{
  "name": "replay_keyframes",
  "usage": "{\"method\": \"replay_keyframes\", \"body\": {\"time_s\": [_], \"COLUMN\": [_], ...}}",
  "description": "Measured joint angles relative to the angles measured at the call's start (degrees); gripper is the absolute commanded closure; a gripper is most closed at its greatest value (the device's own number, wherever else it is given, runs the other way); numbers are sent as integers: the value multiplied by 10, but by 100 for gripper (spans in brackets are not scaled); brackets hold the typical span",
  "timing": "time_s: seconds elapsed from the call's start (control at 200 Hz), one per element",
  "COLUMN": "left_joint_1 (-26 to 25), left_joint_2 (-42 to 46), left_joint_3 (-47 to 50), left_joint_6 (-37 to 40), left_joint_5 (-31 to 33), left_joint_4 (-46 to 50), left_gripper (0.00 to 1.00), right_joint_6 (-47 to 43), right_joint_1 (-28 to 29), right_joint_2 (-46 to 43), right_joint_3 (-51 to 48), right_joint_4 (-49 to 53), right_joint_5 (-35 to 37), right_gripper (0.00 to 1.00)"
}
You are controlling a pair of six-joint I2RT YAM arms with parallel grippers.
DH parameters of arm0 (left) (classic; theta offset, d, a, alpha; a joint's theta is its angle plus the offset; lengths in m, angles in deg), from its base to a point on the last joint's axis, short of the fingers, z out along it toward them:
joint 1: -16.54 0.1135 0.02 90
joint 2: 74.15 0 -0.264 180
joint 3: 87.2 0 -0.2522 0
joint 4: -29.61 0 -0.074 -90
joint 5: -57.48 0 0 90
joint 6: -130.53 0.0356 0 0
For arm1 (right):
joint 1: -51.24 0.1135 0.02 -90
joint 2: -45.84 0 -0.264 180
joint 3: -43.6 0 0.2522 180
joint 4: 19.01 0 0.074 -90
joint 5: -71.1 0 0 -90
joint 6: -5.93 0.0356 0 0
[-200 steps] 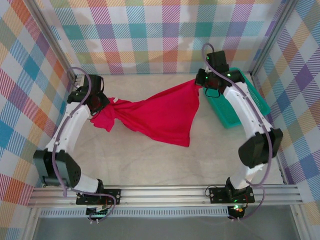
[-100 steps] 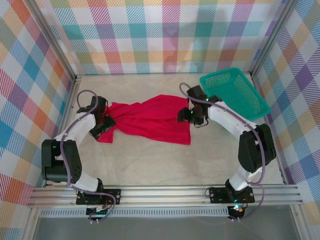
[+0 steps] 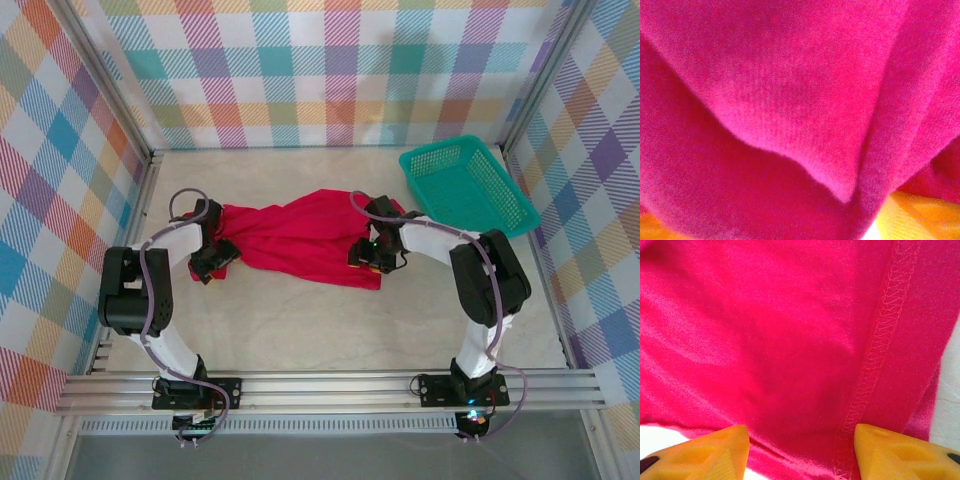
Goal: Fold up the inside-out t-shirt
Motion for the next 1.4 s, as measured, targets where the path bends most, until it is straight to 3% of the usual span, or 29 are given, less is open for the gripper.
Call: {"method": "replay_keyframes", "body": {"time_s": [0.155, 0.455, 0.695, 0.81, 0.955, 1.12, 1.23, 1.4], "left_joint_1": [0, 0, 16, 46, 57, 57, 57, 57], "left_joint_2": [2, 50, 28, 15, -17, -36, -40, -34], "left_joint_3": [-3, -3, -2, 0, -9, -30, -37, -57], "left_joint_6": [0, 0, 2, 2, 3, 7, 14, 15], "left_joint_5": [8, 57, 92, 94, 90, 81, 77, 58], "left_joint_4": [1, 32, 35, 29, 17, 0, -1, 39], "left_gripper": [21, 21, 20, 22, 34, 70, 100, 100], "right_joint_6": [5, 0, 7, 9, 13, 14, 15, 5], "right_joint_1": [4, 12, 43, 48, 48, 48, 48, 48], "right_joint_2": [-13, -127, -96, -71, -58, -43, -43, -47], "right_joint_3": [-5, -18, -73, -83, -76, -63, -45, 35], "right_joint_4": [8, 41, 39, 33, 21, 14, 28, 69], "right_joint_5": [18, 37, 37, 37, 37, 41, 51, 89], "right_gripper": [39, 35, 34, 42, 63, 99, 100, 100]}}
